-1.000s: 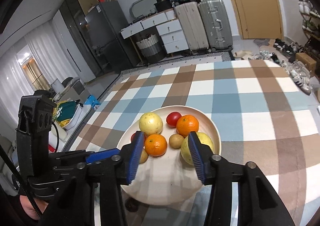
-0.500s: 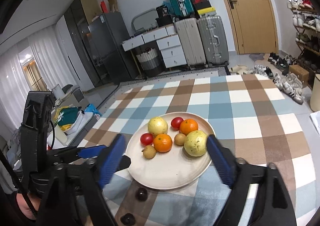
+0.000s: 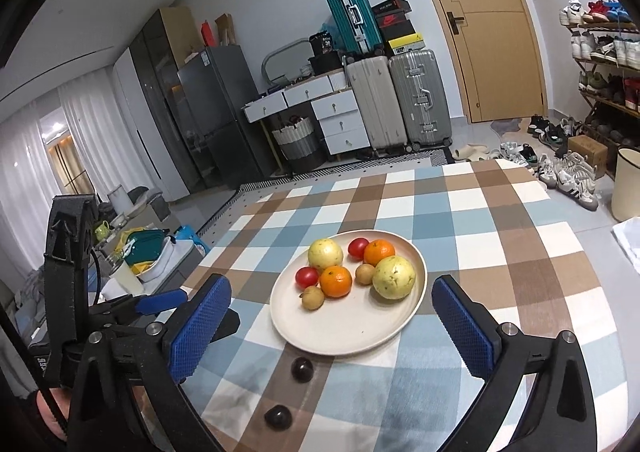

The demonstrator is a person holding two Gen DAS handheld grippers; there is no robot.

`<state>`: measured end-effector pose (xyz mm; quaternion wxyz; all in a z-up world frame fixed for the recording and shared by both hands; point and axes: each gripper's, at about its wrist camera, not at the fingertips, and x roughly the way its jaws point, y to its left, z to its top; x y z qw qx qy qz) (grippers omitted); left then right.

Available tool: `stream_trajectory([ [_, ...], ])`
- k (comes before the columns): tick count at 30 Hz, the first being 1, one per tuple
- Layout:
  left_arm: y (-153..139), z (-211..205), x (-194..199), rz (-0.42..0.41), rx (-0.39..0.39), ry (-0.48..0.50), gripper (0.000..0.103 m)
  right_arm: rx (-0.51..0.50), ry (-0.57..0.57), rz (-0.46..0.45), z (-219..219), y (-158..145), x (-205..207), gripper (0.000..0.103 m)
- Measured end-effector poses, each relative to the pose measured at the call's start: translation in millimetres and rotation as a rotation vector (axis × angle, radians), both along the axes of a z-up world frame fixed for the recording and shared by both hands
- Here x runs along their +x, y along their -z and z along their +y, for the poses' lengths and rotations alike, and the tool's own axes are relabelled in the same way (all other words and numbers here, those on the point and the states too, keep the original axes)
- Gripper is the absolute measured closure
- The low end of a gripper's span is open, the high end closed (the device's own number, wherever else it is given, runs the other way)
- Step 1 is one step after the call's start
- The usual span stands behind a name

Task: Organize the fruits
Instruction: 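Withdraw both grippers from the plate toward the two dark plums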

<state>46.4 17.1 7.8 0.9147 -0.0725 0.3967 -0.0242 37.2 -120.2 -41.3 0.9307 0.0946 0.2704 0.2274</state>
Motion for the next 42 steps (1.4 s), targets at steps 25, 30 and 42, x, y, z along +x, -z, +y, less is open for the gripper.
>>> stream_trajectory([
  [25,73,-6,-53,0.098,-0.005,0.016,0.001,-0.055,0.014,0.036,-3,38,-75,0.001],
  [30,85,-10,-48,0.126,-0.011,0.031,0.001,-0.057,0.019,0.050,-4,48,-80,0.001],
  [42,100,-22,-30,0.159,-0.029,0.088,0.001,-0.036,0.005,0.091,-9,62,-66,0.001],
])
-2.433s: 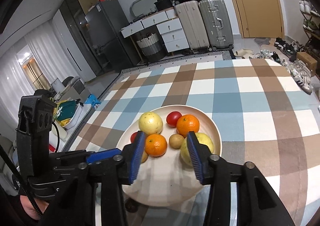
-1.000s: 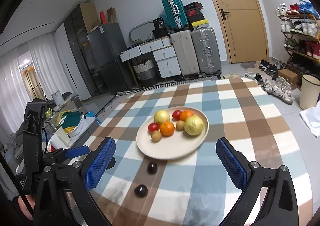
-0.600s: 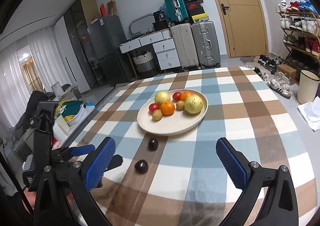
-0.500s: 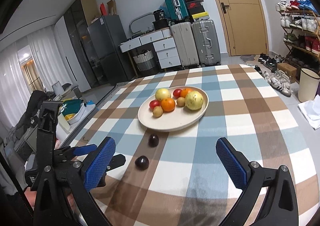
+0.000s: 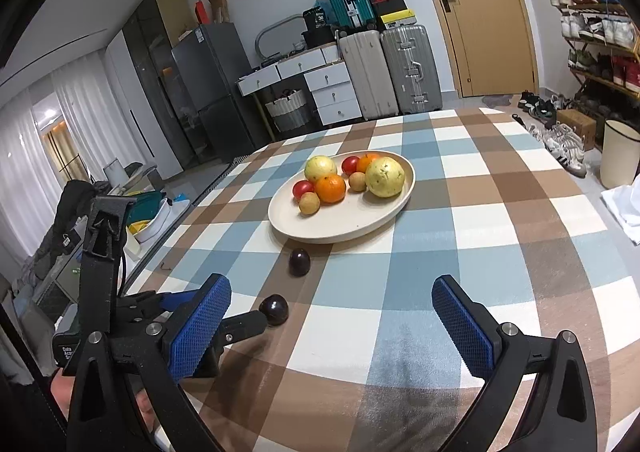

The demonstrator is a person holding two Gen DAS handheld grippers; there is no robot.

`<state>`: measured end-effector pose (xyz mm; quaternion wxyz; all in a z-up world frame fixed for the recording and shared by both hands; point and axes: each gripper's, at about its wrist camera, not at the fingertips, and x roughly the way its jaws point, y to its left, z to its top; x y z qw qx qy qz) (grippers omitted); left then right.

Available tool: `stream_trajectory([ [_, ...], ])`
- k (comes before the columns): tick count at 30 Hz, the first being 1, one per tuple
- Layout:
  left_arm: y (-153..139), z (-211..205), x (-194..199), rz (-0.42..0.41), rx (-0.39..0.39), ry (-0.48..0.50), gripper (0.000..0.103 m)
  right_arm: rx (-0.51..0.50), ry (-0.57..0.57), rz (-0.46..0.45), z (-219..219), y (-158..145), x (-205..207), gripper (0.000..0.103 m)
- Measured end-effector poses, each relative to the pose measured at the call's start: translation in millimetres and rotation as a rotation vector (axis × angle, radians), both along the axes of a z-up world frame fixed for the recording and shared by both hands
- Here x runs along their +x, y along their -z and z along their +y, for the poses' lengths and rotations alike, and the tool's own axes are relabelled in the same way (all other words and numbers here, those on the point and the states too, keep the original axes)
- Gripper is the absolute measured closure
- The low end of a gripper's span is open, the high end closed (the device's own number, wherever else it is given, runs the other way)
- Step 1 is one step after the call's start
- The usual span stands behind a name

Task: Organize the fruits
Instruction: 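Withdraw both grippers from the plate toward the two dark plums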

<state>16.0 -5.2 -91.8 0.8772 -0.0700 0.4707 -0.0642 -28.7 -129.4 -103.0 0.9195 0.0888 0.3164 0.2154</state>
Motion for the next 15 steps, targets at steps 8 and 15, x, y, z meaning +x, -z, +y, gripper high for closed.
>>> stream_trajectory([
  [8,4,-5,11,0.003,0.004,0.019,0.002,0.004,0.004,0.012,-2,3,6,0.000],
  [15,4,-6,16,-0.006,-0.041,0.069,0.034,0.007,0.010,0.033,-4,9,16,0.001],
])
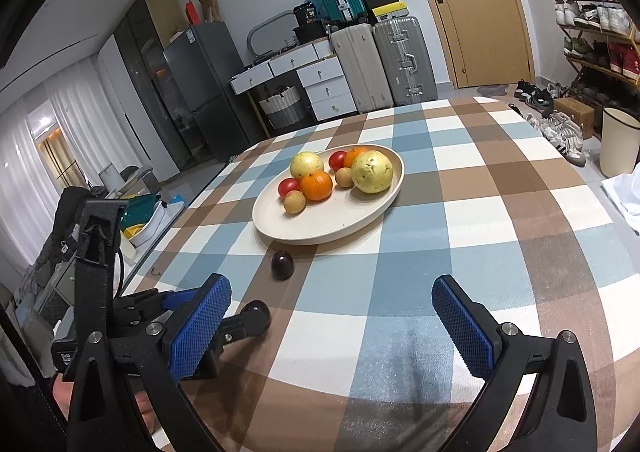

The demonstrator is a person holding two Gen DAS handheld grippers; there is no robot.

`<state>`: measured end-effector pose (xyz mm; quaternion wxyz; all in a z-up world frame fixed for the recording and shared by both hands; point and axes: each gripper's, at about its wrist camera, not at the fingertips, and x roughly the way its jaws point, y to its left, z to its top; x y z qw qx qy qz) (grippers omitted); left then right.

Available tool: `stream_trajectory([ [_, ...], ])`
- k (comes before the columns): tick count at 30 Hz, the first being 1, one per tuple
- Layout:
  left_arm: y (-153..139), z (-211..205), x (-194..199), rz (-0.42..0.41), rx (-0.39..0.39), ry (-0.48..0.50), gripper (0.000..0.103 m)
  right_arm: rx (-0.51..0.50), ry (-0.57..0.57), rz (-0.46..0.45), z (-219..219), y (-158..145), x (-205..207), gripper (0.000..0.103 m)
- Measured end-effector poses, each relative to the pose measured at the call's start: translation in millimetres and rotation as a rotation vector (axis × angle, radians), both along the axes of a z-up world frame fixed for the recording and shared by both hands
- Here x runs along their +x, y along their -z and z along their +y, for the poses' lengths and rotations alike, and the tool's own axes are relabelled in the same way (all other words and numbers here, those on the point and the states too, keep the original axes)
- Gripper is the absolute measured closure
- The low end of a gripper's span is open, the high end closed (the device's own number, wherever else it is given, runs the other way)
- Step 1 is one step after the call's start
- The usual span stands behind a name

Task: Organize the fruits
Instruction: 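Withdraw both grippers from the plate toward the two dark plums, then grasp a dark plum with the left gripper while the right gripper grasps the other plum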

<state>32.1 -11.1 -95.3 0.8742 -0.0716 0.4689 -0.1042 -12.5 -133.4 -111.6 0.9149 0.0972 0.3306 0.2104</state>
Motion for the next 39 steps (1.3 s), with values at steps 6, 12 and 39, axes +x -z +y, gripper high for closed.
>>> stream_trajectory([
  [6,1,-3,0,0.006,-0.094,0.103,0.080,0.017,-0.018,0.014,2,0,7,0.001],
  [12,0,7,-1,0.000,-0.155,0.138,0.081,0.021,-0.043,0.076,14,6,21,0.001],
  [39,-10,129,-8,-0.019,-0.281,-0.038,0.081,-0.153,-0.113,0.237,99,40,82,0.016],
])
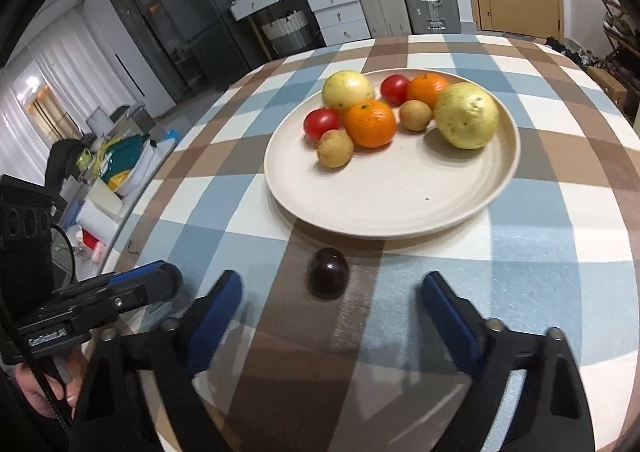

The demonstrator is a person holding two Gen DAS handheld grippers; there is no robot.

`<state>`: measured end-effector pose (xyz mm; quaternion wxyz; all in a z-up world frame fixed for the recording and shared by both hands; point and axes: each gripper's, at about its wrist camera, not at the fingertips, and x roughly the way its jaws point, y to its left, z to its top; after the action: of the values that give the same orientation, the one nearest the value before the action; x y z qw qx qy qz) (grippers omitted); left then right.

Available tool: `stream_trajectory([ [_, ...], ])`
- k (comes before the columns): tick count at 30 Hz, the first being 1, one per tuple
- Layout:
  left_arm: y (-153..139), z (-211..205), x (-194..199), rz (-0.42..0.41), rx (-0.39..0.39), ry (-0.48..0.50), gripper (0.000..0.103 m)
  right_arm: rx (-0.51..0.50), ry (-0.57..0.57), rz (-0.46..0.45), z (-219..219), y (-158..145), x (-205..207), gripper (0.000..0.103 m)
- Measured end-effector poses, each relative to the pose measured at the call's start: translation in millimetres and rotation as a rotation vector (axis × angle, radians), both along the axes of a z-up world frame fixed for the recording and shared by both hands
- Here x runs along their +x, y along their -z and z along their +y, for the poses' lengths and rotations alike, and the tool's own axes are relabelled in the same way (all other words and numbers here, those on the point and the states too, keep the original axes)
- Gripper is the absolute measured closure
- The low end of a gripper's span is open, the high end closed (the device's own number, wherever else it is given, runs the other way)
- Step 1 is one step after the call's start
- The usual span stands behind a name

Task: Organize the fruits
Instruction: 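Grasp a dark plum with the left gripper while the right gripper grasps the other plum, then carry both plums onto the white plate and open both grippers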

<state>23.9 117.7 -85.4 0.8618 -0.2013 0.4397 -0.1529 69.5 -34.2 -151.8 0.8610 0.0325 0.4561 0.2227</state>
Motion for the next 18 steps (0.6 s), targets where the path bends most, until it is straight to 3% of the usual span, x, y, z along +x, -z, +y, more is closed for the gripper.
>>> stream_trajectory([
  [2,-1,1,0,-0.007,-0.002,-0.004,0.081,-0.045,-0.004,-0.013,7,1,1,0.025],
  [3,-2,2,0,-0.008,-0.004,-0.006,0.081,-0.059,-0.013,-0.019,10,1,1,0.040],
  [4,-2,3,-1,-0.011,-0.005,-0.011,0.081,-0.088,-0.023,-0.034,14,1,1,0.046],
  [6,-3,4,-2,-0.010,-0.002,-0.017,0.081,-0.156,-0.026,-0.060,21,2,0,0.069],
  [8,-4,4,-2,-0.013,-0.001,-0.021,0.081,-0.153,-0.039,-0.059,22,3,-1,0.080],
  [18,-24,-17,10,-0.036,0.032,0.001,0.081,-0.040,-0.030,-0.060,-5,-5,-16,0.080],
])
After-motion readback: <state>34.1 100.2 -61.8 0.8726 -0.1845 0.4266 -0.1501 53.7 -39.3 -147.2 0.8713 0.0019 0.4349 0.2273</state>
